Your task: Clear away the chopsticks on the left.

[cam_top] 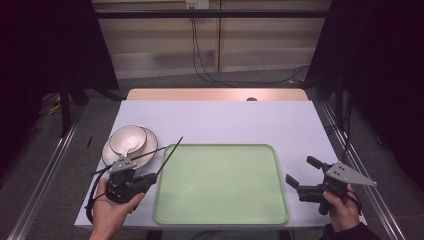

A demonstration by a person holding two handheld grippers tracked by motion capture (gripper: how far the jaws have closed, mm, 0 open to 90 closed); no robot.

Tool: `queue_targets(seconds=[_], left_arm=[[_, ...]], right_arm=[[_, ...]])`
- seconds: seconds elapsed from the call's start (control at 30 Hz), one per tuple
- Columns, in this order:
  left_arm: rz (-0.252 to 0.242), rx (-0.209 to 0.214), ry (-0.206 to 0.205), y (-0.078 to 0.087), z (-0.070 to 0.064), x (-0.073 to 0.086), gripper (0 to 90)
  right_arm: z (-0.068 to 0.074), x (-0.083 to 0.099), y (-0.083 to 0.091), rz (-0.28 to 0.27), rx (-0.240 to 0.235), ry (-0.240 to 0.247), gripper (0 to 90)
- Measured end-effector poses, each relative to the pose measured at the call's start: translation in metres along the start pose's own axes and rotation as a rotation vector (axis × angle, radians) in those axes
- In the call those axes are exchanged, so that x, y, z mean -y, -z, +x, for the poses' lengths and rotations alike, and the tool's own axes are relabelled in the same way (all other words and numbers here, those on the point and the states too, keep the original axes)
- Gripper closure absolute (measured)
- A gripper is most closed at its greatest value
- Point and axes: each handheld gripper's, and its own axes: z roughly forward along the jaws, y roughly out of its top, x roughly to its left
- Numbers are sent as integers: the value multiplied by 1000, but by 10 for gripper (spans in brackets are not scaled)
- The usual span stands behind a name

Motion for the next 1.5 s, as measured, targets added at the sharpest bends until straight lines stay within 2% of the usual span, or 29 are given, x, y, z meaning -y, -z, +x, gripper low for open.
queue_targets(seconds=[0.07,0.13,0.23,0.3,0.33,0.43,0.63,0.73,0.9,0.97,1.07,1.2,1.37,1.5], left_arm=[[14,9,2,-3,0,-2,861],[26,-7,-4,-9,-1,-6,861],[25,-44,43,-19,-3,-10,862],[37,-92,79,-23,-1,-10,862],[46,-87,99,-25,0,-10,862],[57,-116,127,-32,1,-7,862],[90,-109,180,-44,-3,2,862],[111,-98,186,-49,-9,5,861],[138,-120,176,-58,-14,6,862],[157,-111,198,-63,-14,7,861],[181,-117,180,-68,-16,9,861],[174,-111,173,-68,-13,10,856],[170,-102,184,-68,-13,10,842],[166,-94,173,-68,-13,11,824]], right_arm=[[0,0,0,2,-1,0,6],[0,0,0,-1,1,0,7],[0,0,1,0,-3,-4,7],[0,0,0,-2,1,1,7],[0,0,0,-2,1,1,7],[0,0,0,-1,4,0,7],[0,0,-1,1,-3,2,7],[0,0,-1,3,0,4,7],[0,0,-1,3,-2,0,8],[0,0,-1,3,-3,0,8],[0,0,0,1,-3,0,7],[1,0,-1,1,-6,-4,7],[1,0,-1,2,-8,-2,7],[1,0,-1,4,-9,1,7]])
